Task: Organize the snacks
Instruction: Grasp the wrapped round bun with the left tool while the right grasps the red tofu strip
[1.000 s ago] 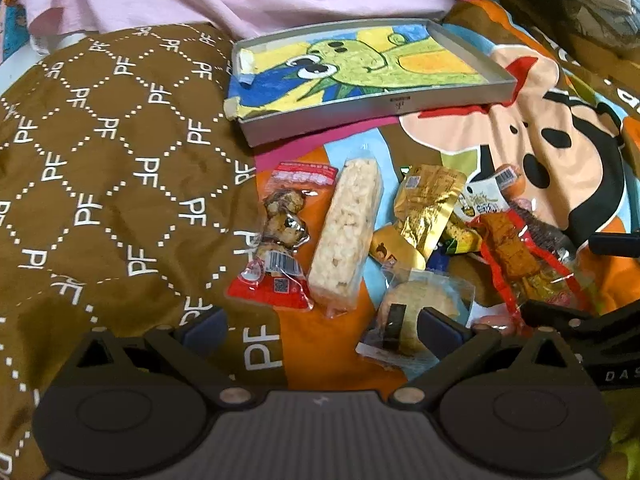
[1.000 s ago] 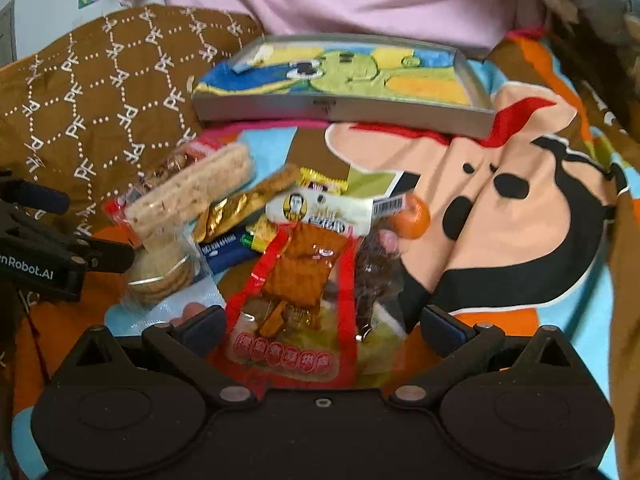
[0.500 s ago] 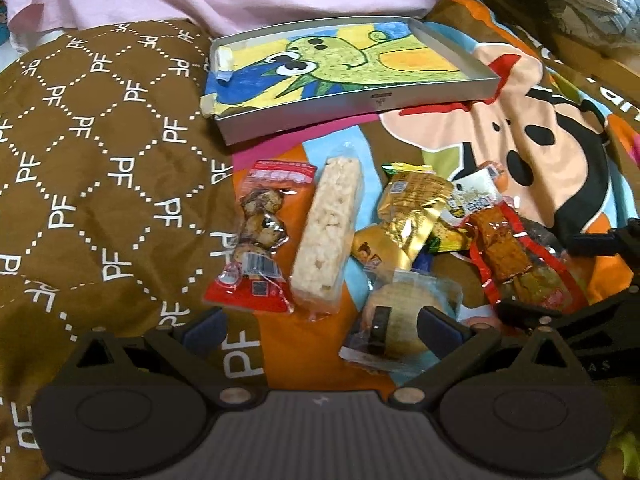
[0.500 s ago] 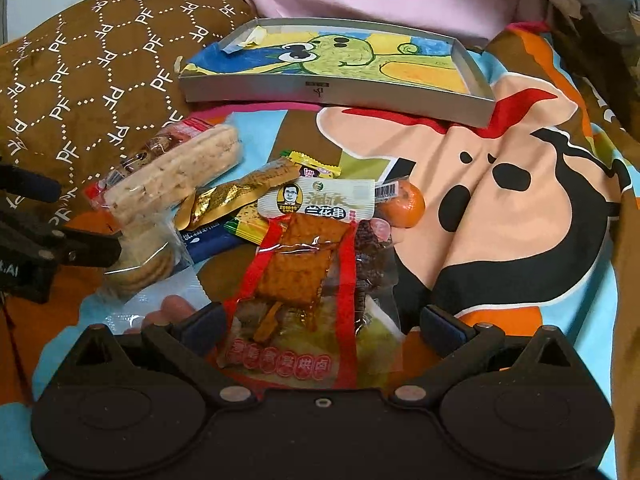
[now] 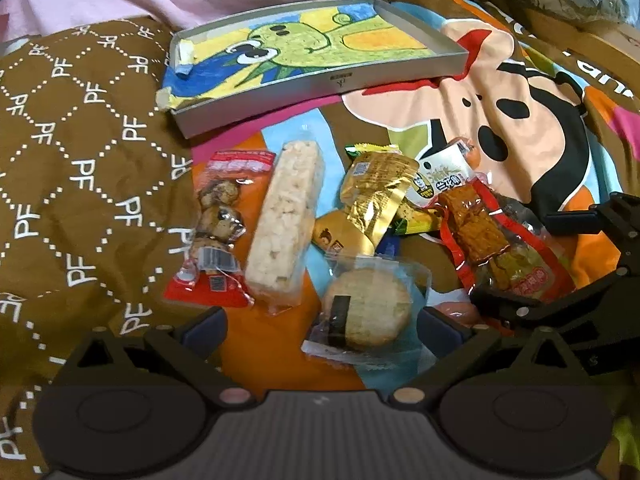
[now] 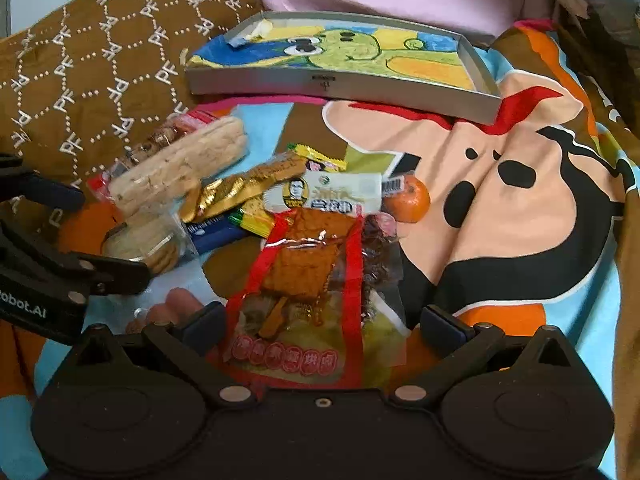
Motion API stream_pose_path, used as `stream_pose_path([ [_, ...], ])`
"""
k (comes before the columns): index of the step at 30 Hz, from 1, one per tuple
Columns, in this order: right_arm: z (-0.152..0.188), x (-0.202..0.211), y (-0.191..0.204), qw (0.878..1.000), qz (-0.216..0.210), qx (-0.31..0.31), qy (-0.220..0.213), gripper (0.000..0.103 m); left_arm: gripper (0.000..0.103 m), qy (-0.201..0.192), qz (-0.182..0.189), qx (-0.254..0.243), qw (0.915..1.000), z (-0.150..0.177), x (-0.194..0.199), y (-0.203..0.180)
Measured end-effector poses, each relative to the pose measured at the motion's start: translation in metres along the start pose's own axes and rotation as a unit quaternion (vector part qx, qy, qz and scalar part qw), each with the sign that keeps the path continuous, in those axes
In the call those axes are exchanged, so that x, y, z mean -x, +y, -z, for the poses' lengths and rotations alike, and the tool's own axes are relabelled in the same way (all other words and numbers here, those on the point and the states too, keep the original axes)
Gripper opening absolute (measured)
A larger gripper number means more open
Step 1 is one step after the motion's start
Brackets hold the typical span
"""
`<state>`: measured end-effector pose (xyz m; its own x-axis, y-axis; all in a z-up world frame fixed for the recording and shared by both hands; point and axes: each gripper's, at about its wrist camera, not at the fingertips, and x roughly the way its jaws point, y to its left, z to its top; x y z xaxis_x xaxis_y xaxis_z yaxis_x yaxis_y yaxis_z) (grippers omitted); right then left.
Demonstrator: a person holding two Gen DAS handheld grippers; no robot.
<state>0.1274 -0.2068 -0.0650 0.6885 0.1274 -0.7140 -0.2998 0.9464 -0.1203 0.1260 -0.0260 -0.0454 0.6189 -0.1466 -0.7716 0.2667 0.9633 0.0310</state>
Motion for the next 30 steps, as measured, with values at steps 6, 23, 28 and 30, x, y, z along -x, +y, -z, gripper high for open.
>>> stream_pose_path([
  [6, 0.001, 0.002, -0.005, 0.999, 0.036, 0.005, 0.008, 0.102, 0.094, 0.005, 0.007, -0.007, 0.9999, 0.004, -0.002, -0.001],
  [23, -0.004, -0.006, 0.003, 0.999, 0.028, 0.009, -0.016, 0.090, 0.076, 0.027, 0.032, 0.002, 0.9991, -0.007, -0.016, -0.003],
  [28, -0.004, -0.001, 0.007, 0.999, 0.030, 0.020, -0.021, 0.081, 0.061, 0.031, 0.043, 0.021, 0.9984, -0.004, -0.013, -0.005],
  [30, -0.004, 0.001, 0.007, 0.999, 0.032, 0.019, -0.022, 0.077, 0.060, 0.032, 0.045, 0.030, 0.9980, -0.003, -0.012, -0.003],
])
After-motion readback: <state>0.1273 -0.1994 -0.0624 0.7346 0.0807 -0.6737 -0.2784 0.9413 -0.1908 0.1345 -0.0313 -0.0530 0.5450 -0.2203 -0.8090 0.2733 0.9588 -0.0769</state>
